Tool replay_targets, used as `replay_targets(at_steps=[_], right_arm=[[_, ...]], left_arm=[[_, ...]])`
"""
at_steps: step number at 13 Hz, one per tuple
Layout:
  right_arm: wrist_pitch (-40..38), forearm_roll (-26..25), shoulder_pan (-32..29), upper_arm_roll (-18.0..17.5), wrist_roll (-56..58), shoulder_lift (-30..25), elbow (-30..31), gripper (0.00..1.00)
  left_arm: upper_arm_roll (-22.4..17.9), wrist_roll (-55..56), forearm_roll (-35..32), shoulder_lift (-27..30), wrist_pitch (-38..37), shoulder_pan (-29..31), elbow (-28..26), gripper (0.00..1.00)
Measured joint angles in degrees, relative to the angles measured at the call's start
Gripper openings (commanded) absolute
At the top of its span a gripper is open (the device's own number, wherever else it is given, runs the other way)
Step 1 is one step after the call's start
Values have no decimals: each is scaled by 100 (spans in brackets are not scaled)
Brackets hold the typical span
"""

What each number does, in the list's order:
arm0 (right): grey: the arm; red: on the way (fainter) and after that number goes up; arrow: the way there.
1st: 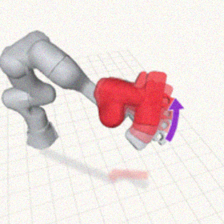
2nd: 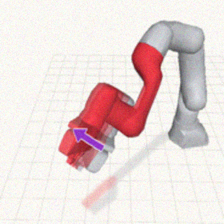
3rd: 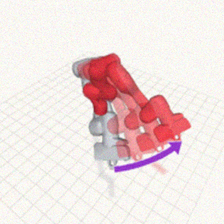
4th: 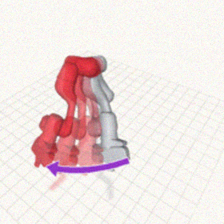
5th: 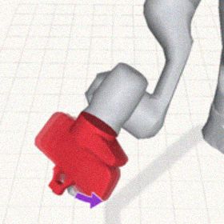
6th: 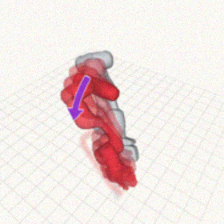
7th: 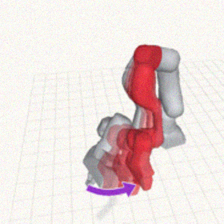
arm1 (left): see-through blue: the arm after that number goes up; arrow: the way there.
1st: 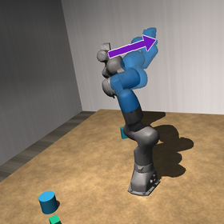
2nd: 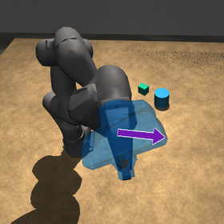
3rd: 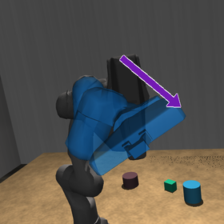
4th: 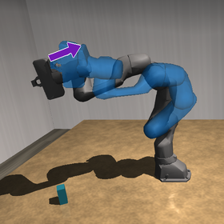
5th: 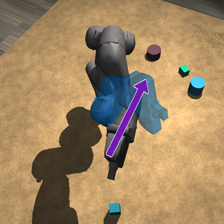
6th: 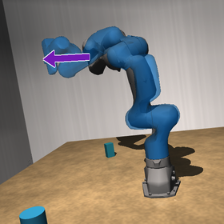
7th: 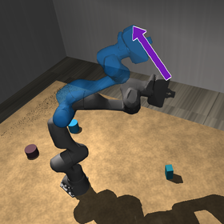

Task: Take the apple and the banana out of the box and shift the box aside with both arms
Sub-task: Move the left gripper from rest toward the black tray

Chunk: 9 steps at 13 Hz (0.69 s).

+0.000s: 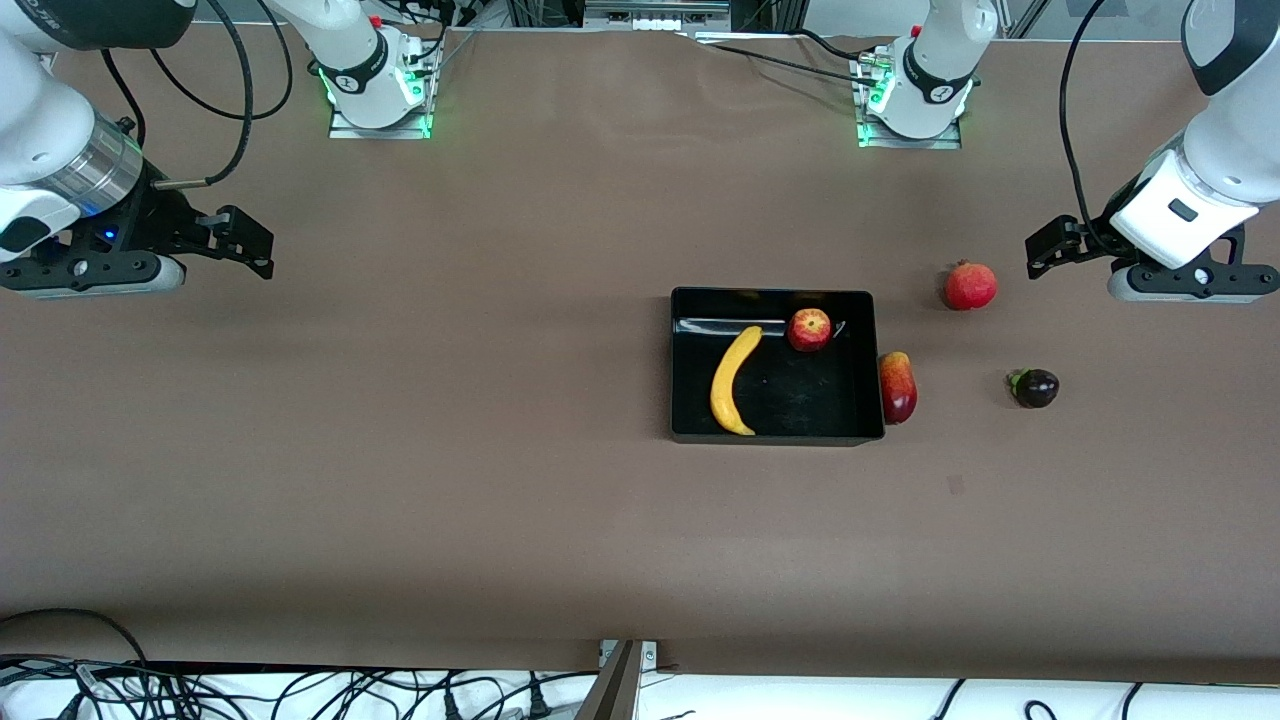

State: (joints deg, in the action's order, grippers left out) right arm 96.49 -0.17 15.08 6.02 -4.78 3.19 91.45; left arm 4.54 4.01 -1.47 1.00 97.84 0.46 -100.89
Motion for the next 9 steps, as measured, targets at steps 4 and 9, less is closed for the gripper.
replay_targets(at_steps=[4, 9], right_arm=[[0, 0, 0, 0, 0, 0, 0, 100], [0, 0, 2, 0, 0, 0, 0, 100]], left_arm=[[0, 0, 0, 0, -1, 0, -7, 100], [7, 285, 4, -5, -67, -1, 1, 100]])
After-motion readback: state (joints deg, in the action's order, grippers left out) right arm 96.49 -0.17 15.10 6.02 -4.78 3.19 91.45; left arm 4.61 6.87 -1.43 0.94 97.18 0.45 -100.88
